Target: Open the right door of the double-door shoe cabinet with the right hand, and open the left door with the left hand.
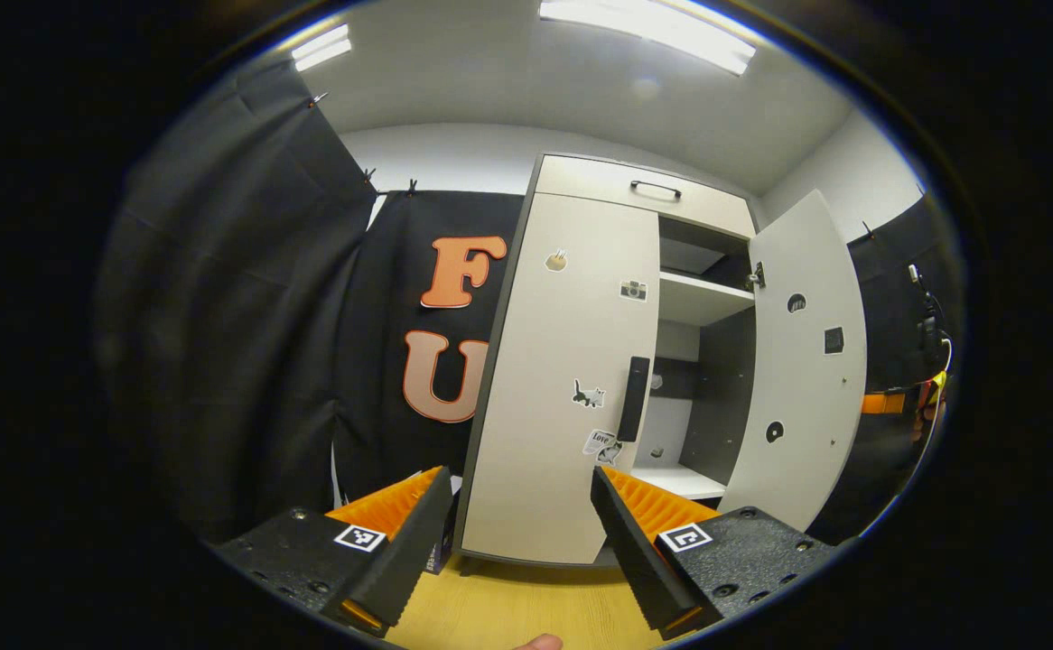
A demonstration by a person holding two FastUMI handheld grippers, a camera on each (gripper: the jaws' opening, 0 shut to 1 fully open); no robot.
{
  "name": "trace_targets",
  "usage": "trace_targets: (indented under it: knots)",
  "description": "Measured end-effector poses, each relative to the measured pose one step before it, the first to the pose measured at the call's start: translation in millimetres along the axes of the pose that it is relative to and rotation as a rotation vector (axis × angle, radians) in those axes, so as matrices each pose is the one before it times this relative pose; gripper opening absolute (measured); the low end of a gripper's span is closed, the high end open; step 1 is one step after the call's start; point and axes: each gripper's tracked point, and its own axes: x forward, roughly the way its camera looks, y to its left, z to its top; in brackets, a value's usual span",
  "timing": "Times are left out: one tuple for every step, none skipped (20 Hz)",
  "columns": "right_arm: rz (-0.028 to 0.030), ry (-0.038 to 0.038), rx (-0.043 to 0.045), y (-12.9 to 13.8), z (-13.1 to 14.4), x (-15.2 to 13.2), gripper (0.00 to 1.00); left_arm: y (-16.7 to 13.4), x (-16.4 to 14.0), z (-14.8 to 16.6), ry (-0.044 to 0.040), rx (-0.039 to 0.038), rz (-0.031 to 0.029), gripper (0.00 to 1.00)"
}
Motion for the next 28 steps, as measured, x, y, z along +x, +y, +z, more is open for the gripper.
trace_targets:
  knots:
    - [-0.00847, 0.00269, 0.01286, 0.03, -0.69, -2.73, 0.19, 0.13, 0.11, -1.01, 0.00427, -0.00138, -0.00001, 0.95]
    - [-0.00304, 0.00684, 0.01158, 1.88, -1.82, -4.11, 0.19, -0.16, 0.19, -1.23, 0.00463, -0.00150, -0.00274, 0.95]
    - [0.00001, 0.00411, 0.00811, 2.31, -1.50, -4.20, 0.18, -0.86, 1.46, -0.39, 0.00371, -0.00032, -0.00526, 0.95]
    - [-0.00597, 0.00172, -0.00024, 0.58, -1.21, -3.81, 0.18, -1.91, 2.25, 0.49, 0.00152, 0.00122, -0.00617, 0.95]
    - [-0.00801, 0.00279, -0.00849, -1.74, -1.05, -3.55, 0.19, -2.51, 3.53, 1.05, 0.00065, 0.00096, -0.00654, 0.95]
    - [-0.00945, 0.00169, -0.01245, -0.41, -1.20, -3.00, 0.18, -3.20, 3.19, 1.87, 0.00074, -0.00305, -0.00723, 0.95]
    - [-0.00331, 0.00155, -0.01392, -0.35, -0.90, -4.35, 0.18, -5.76, 4.58, 1.87, -0.00102, -0.00965, -0.01512, 0.95]
    - [-0.00036, -0.00100, -0.01267, 0.86, -0.91, -3.65, 0.18, -7.51, 6.53, 1.70, -0.00091, -0.01264, -0.02528, 0.98]
    - [-0.00097, -0.00349, -0.00897, 0.67, -0.06, -3.23, 0.18, -8.90, 7.84, 2.82, -0.00155, -0.01117, -0.02557, 0.94]
    - [-0.00439, -0.00622, -0.00457, 0.83, 0.11, -1.54, 0.18, -8.11, 9.12, 1.79, 0.00045, -0.00617, -0.02277, 0.94]
    - [-0.00343, -0.00663, -0.00282, 0.97, -0.09, -3.22, 0.18, -7.32, 9.61, 1.60, -0.00030, -0.00432, -0.02148, 0.94]
    - [0.00235, -0.00082, -0.00783, 1.65, -0.80, -1.17, 0.19, -7.00, 9.63, 1.89, -0.00009, -0.00542, -0.01611, 0.95]
    - [0.00335, 0.00528, -0.00849, 1.05, -1.99, -1.72, 0.21, -8.39, 10.32, 1.68, 0.00018, -0.00704, -0.01909, 0.95]
    - [-0.00161, 0.01025, -0.00299, 0.62, -2.50, -2.09, 0.22, -9.82, 11.53, 1.50, -0.00131, -0.00233, -0.02718, 0.95]
    - [0.00663, 0.00225, 0.00196, 2.57, -0.72, -3.68, 0.16, -7.01, 13.18, 1.01, 0.00224, 0.00922, -0.02007, 0.92]
    - [0.00262, -0.00458, 0.00341, 2.39, 0.44, -1.55, 0.35, -5.94, 13.98, 2.74, 0.00001, 0.02100, -0.01323, 0.95]
    - [0.01167, -0.00031, 0.00116, 3.13, -0.48, -0.46, 0.55, -3.72, 12.44, 0.02, 0.00487, 0.02479, -0.00181, 0.95]
    - [0.00121, -0.00174, 0.00077, 1.69, -0.42, 3.00, 0.74, -4.31, 14.03, 1.02, 0.00094, 0.02301, -0.00595, 0.95]
    - [-0.01146, 0.00007, -0.00024, -2.09, -1.23, -4.23, 0.94, -4.37, 14.55, 0.89, 0.00292, 0.01648, -0.00450, 0.94]
    - [-0.00021, -0.00231, -0.00079, -0.06, -0.44, -1.43, 0.99, -3.35, 13.68, 0.87, 0.00135, 0.00800, -0.00210, 0.95]
    - [-0.00049, 0.00026, 0.00127, -0.38, 0.36, 0.72, 0.98, -2.68, 14.30, 0.98, -0.00003, -0.00024, -0.00194, 0.94]
    - [0.00175, -0.00006, 0.00490, -0.18, -0.04, -0.57, 0.94, -1.64, 13.10, -1.43, 0.00456, -0.00435, 0.00343, 0.94]
    - [0.00351, 0.00129, 0.00588, 1.14, -0.78, -0.97, 0.94, 0.55, 13.52, -3.76, 0.00904, -0.00334, 0.01009, 0.95]
    - [0.00060, 0.00293, 0.00620, -0.10, -0.90, -0.14, 0.94, 0.69, 13.18, -5.93, 0.01854, 0.00341, 0.01334, 0.94]
    - [-0.00294, 0.00061, 0.00634, -1.06, -0.50, -1.47, 0.94, -0.91, 14.09, -8.12, 0.02137, 0.00723, 0.00773, 0.95]
    - [-0.00550, -0.00022, 0.00525, -0.72, -0.38, 0.71, 0.94, -0.47, 14.13, -8.38, 0.01967, 0.01277, 0.00504, 0.95]
    - [-0.00263, 0.00230, 0.00375, -1.08, -0.25, -0.60, 0.94, -1.03, 11.40, -6.88, 0.01915, 0.01661, 0.00248, 0.95]
    - [-0.00348, 0.00298, 0.00174, -1.08, -0.77, 1.13, 0.94, -2.14, 10.07, -6.95, 0.01867, 0.01030, -0.00127, 0.95]
